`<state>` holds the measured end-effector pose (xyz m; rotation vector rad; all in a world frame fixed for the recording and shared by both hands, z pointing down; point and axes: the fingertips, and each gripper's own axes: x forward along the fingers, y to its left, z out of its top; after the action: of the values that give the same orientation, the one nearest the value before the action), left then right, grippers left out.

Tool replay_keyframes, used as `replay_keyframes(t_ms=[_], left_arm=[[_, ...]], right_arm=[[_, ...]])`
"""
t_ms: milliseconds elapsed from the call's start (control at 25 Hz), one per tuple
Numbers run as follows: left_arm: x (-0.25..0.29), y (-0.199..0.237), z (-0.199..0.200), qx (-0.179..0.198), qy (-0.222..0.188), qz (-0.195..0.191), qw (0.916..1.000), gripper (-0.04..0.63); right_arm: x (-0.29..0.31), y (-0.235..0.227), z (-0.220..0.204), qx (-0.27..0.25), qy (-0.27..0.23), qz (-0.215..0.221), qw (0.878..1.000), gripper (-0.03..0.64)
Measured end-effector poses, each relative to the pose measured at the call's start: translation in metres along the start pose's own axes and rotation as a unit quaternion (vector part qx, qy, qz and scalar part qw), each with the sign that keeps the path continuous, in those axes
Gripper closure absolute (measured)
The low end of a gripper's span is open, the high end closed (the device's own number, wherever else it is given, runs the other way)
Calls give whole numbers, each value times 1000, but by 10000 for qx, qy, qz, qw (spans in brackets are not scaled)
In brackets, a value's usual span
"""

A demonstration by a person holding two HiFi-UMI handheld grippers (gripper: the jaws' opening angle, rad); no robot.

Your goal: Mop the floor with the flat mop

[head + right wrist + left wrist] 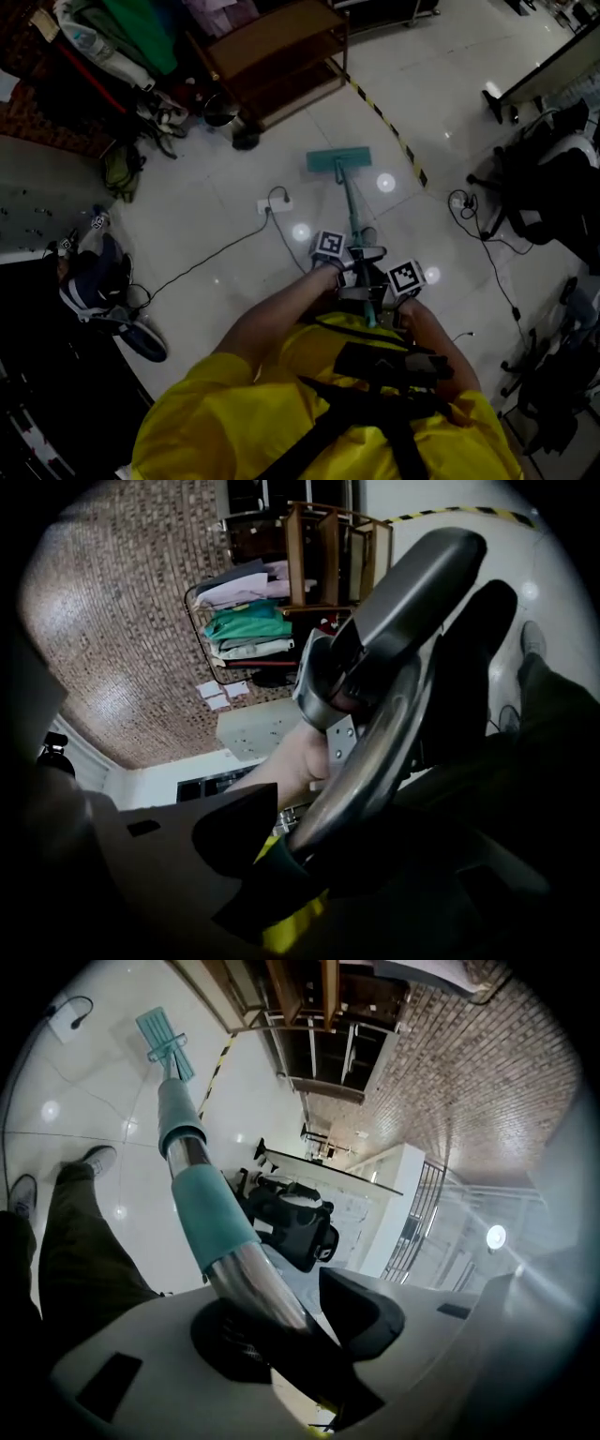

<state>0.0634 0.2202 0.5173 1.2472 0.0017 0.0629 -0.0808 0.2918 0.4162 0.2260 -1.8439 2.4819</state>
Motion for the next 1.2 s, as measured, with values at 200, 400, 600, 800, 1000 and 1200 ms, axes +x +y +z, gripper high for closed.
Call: replay_keyframes(t_ms=[200, 400, 600, 800, 1000, 1200], left_arm=[[14, 11, 71, -232, -617, -95, 9978, 451], [29, 38, 146, -378, -1041, -212, 9936, 453], [27, 86, 219, -585, -1231, -183, 9905, 466], [14, 93, 278, -223, -928, -151, 9953, 462], [7, 87, 337, 63, -827, -72, 9965, 454], [4, 99, 346, 199, -673, 218, 9973, 451]], right_arm=[[-19, -8, 58, 118, 699, 76, 9975, 448], [-39, -46, 127, 180, 978, -149, 9949, 451], [-24, -95, 195, -70, 1147, -121, 9933, 451], [-4, -107, 249, 79, 1043, 91, 9945, 453], [7, -103, 308, -114, 917, 356, 9951, 451], [14, -101, 314, -73, 874, 493, 9949, 460]])
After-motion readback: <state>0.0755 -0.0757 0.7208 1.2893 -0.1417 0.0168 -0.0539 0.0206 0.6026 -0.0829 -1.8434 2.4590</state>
